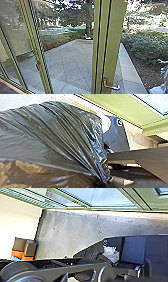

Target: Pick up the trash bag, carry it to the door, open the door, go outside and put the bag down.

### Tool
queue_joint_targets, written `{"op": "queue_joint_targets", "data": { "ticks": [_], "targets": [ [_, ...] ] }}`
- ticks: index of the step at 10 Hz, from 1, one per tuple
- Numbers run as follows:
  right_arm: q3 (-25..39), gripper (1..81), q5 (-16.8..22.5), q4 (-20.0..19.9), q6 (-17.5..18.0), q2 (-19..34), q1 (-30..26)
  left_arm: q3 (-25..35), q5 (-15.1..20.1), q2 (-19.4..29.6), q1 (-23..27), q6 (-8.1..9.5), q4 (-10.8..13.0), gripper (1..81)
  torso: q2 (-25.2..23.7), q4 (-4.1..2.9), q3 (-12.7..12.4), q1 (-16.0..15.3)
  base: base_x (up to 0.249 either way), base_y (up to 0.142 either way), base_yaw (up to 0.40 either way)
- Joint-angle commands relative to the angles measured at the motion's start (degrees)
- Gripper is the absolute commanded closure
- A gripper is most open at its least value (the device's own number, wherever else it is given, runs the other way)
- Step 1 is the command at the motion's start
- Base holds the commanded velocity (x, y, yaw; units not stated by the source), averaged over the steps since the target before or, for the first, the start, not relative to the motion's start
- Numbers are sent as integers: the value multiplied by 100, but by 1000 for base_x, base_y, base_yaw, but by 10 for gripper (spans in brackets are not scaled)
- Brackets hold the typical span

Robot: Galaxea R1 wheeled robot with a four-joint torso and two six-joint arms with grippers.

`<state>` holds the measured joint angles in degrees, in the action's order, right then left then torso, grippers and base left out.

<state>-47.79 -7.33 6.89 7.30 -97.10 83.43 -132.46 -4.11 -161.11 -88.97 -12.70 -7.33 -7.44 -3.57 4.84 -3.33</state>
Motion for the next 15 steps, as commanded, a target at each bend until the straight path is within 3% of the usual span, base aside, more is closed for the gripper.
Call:
{"op": "queue_joint_targets", "data": {
  "ticks": [1,3,7,9,10,13,15],
  "targets": [
    [965,10,943,-706,34,1014,-1629,89,341,17,208,5,-50,811,0,0,0,0,0,0,0],
    [957,10,1664,-1374,43,1032,-2631,89,332,-18,208,31,-58,811,0,0,0,0,0,0,0],
    [904,10,2552,-2429,201,1084,-4352,89,314,-62,208,57,-58,811,0,0,0,0,0,0,0],
    [807,10,3219,-2535,1237,988,-5330,80,305,-62,208,66,-58,811,0,0,0,-2,0,0,0],
    [807,10,3368,-2517,1691,979,-5665,89,305,-71,208,66,-58,811,0,0,0,-2,0,0,0],
    [570,10,3440,-2482,2820,681,-6070,80,297,-88,208,57,-190,811,0,0,2,-2,0,0,0],
    [289,10,3440,-2482,3234,346,-6167,80,288,-88,208,57,-208,811,0,0,2,-2,0,0,0]
  ]
}}
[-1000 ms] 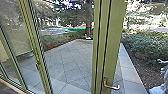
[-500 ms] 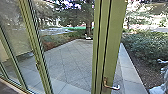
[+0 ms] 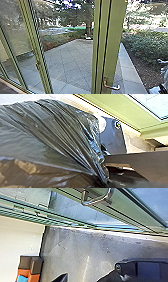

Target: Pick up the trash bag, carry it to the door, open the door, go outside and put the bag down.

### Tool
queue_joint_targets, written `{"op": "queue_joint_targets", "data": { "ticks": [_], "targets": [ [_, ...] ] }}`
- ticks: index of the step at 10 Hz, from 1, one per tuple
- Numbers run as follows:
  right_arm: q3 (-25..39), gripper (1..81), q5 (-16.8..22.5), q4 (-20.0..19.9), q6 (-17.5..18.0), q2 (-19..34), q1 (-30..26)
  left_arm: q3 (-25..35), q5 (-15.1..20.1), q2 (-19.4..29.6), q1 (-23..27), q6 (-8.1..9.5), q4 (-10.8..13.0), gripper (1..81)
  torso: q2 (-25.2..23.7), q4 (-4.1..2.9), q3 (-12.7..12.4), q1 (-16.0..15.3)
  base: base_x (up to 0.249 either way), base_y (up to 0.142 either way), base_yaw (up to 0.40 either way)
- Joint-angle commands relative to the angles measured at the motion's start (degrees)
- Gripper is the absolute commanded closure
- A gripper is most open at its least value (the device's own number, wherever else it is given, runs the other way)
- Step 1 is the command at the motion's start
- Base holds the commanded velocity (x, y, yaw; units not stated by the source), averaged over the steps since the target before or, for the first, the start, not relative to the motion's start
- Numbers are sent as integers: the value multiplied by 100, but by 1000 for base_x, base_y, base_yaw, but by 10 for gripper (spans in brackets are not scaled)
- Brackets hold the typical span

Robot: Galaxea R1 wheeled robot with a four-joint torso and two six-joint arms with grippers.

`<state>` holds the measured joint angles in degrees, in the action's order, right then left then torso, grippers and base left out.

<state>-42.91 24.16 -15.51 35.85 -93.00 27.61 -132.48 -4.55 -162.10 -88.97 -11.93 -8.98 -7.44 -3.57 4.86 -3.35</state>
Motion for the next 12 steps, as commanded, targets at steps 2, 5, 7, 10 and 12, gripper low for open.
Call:
{"op": "queue_joint_targets", "data": {
  "ticks": [2,5,7,10,12],
  "targets": [
    [-593,10,291,-242,789,-519,-708,81,323,10,208,-19,-95,811,0,0,0,0,0,0,0],
    [-1129,10,308,-286,1178,-1187,-962,81,323,-16,208,-19,-103,811,2,0,2,-2,0,0,0],
    [-1508,10,484,-348,1275,-1610,-1024,81,314,-25,208,-11,-104,811,2,0,2,-2,0,0,0],
    [-1983,10,432,-295,1565,-1962,-1077,55,314,-7,208,-19,-218,811,2,0,2,-2,0,0,0],
    [-2193,10,396,-322,1853,-2014,-1199,11,315,-24,208,-19,-227,811,4,0,5,-5,0,0,0]
  ]
}}
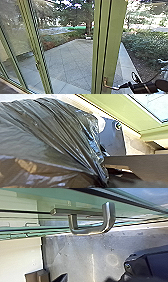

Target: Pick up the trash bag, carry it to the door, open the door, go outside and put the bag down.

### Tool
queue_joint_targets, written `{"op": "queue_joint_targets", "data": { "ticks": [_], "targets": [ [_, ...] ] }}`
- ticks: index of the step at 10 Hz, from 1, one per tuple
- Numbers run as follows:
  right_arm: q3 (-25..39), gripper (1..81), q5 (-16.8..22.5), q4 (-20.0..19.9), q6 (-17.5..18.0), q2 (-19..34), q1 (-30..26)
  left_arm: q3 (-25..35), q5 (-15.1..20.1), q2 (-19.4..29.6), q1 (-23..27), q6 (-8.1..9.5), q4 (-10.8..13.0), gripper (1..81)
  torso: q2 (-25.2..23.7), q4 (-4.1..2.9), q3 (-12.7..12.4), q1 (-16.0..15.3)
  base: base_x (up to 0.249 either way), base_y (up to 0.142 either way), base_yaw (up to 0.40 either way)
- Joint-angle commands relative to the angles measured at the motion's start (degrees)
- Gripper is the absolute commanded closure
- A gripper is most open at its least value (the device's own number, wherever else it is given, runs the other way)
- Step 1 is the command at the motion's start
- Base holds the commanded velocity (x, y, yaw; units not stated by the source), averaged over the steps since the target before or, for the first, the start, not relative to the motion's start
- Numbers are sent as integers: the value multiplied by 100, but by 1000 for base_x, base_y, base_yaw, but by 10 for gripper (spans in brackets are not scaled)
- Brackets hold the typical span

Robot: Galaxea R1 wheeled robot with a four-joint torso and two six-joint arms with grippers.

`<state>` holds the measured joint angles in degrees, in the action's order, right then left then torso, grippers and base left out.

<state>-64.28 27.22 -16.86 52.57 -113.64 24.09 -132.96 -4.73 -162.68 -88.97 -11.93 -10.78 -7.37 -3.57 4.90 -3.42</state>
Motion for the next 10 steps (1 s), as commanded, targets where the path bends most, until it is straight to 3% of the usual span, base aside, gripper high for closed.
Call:
{"op": "queue_joint_targets", "data": {
  "ticks": [1,10],
  "targets": [
    [-249,10,99,-151,394,-47,-883,60,341,25,208,-19,-47,811,0,0,0,0,0,0,0],
    [-1481,10,169,-160,931,-1155,-531,-134,332,-10,112,-19,-109,811,2,0,5,-2,0,0,0]
  ]
}}
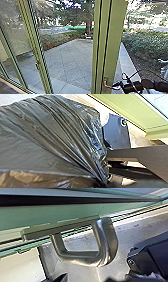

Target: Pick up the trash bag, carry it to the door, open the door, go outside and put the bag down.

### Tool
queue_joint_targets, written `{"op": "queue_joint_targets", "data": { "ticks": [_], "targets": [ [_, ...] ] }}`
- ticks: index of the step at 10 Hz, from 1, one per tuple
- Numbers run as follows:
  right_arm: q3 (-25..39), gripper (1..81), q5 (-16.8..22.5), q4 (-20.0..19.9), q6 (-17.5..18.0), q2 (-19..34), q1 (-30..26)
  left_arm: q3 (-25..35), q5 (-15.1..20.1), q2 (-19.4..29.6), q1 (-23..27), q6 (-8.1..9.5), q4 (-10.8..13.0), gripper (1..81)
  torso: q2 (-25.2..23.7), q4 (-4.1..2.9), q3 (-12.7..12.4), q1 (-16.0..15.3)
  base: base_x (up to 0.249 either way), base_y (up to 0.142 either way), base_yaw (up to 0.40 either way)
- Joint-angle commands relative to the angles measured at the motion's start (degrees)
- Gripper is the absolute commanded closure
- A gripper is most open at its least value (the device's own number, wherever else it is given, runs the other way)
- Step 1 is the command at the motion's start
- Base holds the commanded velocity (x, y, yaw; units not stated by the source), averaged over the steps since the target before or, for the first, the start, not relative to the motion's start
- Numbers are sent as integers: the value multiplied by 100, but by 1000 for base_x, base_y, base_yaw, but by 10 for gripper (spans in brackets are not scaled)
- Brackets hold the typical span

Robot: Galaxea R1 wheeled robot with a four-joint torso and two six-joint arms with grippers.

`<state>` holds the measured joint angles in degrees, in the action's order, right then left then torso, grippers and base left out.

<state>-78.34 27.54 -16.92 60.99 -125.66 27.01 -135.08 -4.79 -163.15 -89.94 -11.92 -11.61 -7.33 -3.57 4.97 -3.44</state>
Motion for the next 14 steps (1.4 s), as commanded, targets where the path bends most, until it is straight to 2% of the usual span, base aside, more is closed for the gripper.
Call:
{"op": "queue_joint_targets", "data": {
  "ticks": [1,4,8,11,14],
  "targets": [
    [-181,10,147,-145,176,-23,-850,78,338,36,201,-21,-26,811,0,0,0,0,0,0,0],
    [-550,10,138,-171,299,-225,-956,78,338,62,209,-21,-52,811,0,0,0,-2,0,0,0],
    [-1297,10,261,-75,440,-911,-868,35,338,80,209,-21,-88,811,0,0,0,-2,0,0,0],
    [-1675,10,357,-57,484,-1315,-534,17,338,71,209,-21,-88,811,-2,2,-2,0,0,0,0],
    [-1868,10,314,-48,721,-1376,-148,-52,338,54,209,-21,-88,811,-9,9,-6,17,0,0,0]
  ]
}}
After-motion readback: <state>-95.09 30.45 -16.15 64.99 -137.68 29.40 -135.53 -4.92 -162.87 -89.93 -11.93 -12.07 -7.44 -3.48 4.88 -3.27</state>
